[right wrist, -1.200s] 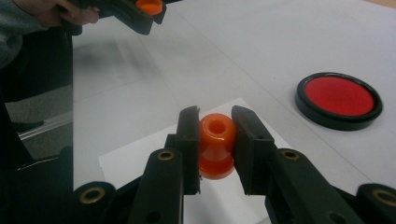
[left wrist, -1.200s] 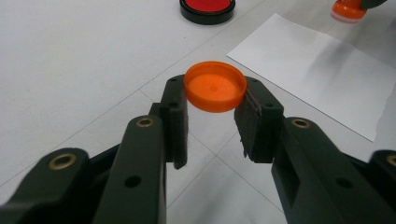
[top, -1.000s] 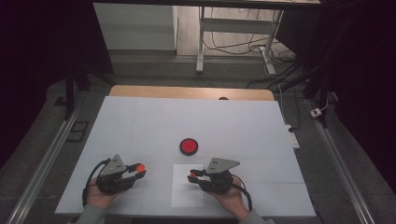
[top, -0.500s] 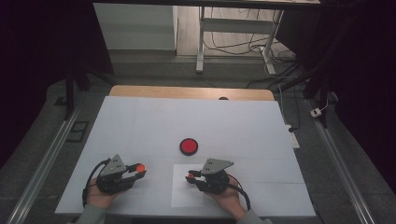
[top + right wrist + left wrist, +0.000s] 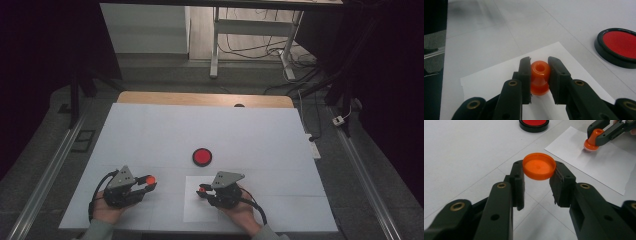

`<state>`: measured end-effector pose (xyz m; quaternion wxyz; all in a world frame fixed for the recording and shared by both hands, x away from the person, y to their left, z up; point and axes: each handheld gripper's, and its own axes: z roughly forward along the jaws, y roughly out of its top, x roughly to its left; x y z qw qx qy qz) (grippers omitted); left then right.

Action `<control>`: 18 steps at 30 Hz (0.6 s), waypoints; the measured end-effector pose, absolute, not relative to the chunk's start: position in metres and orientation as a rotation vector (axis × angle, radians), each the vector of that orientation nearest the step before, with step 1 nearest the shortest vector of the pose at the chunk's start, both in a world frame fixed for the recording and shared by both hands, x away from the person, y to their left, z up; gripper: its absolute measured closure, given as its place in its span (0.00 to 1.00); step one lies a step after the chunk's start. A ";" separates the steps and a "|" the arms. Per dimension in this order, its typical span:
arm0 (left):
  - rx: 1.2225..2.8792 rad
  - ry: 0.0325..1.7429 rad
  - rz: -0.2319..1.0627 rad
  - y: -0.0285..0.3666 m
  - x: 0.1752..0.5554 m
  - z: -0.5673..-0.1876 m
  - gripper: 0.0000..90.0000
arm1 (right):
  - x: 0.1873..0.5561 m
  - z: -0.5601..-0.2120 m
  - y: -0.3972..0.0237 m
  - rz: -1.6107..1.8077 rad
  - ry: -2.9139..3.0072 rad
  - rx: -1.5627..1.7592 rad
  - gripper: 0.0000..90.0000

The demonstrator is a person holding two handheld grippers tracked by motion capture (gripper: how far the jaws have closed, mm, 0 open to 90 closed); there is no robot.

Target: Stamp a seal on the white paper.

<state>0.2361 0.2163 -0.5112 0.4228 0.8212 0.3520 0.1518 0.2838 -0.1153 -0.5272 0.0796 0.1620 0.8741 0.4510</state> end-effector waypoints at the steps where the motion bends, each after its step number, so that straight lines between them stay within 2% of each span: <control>1: 2.056 0.881 0.380 0.216 0.236 -0.511 0.73 | 0.284 -0.527 -0.115 1.345 2.613 0.485 0.81; 18: 2.054 0.882 0.379 0.216 0.236 -0.511 0.73 | 0.284 -0.533 -0.112 1.300 2.623 0.469 0.81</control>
